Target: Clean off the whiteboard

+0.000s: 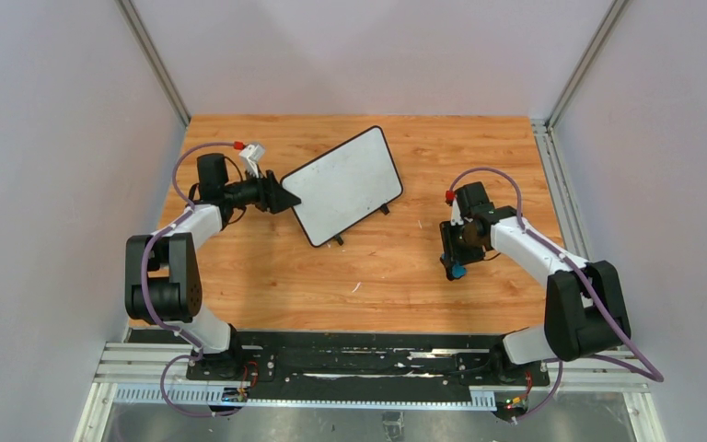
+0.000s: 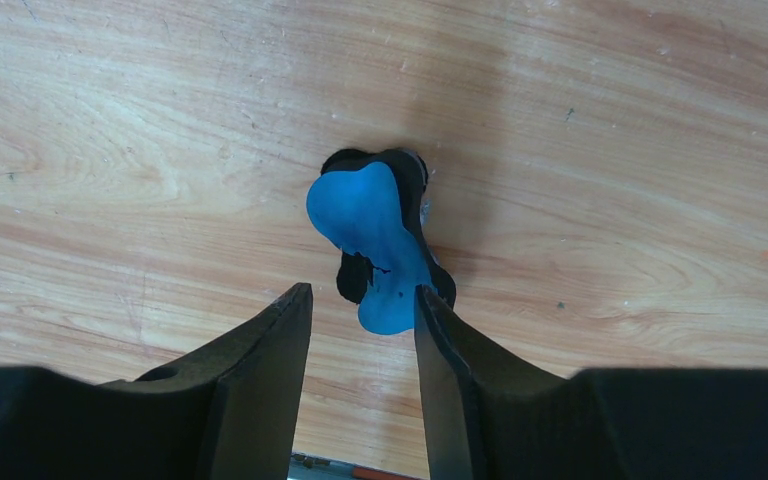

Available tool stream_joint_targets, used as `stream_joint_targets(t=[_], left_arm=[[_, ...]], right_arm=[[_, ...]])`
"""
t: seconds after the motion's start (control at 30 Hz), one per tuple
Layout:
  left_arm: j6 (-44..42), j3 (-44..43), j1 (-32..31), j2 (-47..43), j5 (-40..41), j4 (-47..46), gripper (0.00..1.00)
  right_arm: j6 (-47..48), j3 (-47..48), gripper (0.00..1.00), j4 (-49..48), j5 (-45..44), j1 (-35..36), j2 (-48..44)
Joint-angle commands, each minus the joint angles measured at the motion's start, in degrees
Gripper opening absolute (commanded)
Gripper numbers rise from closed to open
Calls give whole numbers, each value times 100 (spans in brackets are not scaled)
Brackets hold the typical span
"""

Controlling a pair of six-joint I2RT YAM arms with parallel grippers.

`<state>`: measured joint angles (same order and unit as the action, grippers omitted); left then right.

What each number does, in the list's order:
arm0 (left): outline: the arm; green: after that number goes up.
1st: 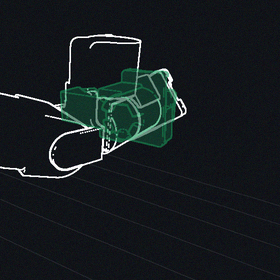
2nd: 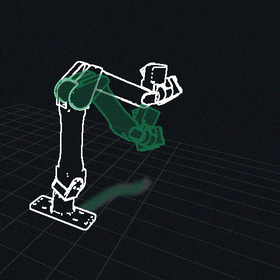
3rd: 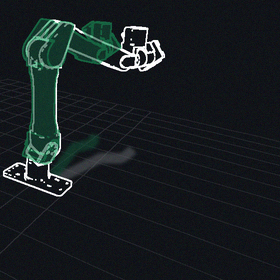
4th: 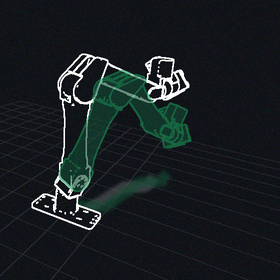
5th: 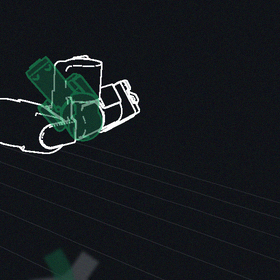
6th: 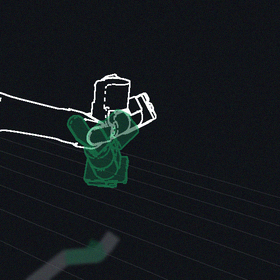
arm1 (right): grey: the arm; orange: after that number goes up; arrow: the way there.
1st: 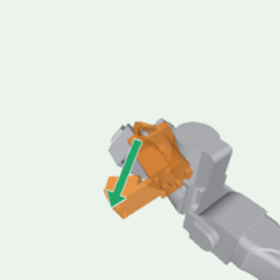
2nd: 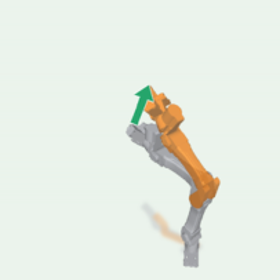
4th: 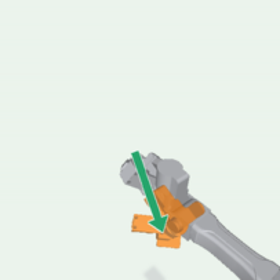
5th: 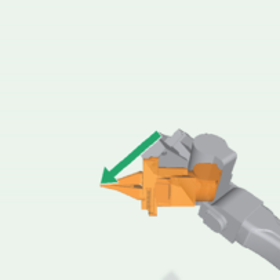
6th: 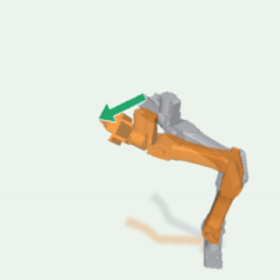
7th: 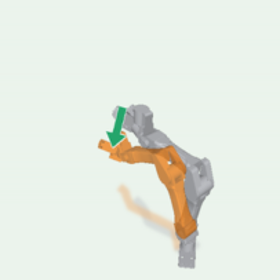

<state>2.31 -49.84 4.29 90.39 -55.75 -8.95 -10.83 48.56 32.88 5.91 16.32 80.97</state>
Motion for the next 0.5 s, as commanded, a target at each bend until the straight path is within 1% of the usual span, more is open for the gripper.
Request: stream_joint_targets(t=[0.0,0.33,0.4,0.47], left_arm=[[-52,-69,1,-123,-245,129,67],[-22,-24,1,-587,-427,283,68],[-145,-30,-1,-653,-393,443,68],[-333,-30,4,-714,-315,680,70]], right_arm=[[-32,-80,44,17,6,-109,24],[-23,-86,44,-11,-23,-103,10],[-29,-87,45,-3,-70,-111,-29],[-32,-90,50,7,-107,-106,-88]])
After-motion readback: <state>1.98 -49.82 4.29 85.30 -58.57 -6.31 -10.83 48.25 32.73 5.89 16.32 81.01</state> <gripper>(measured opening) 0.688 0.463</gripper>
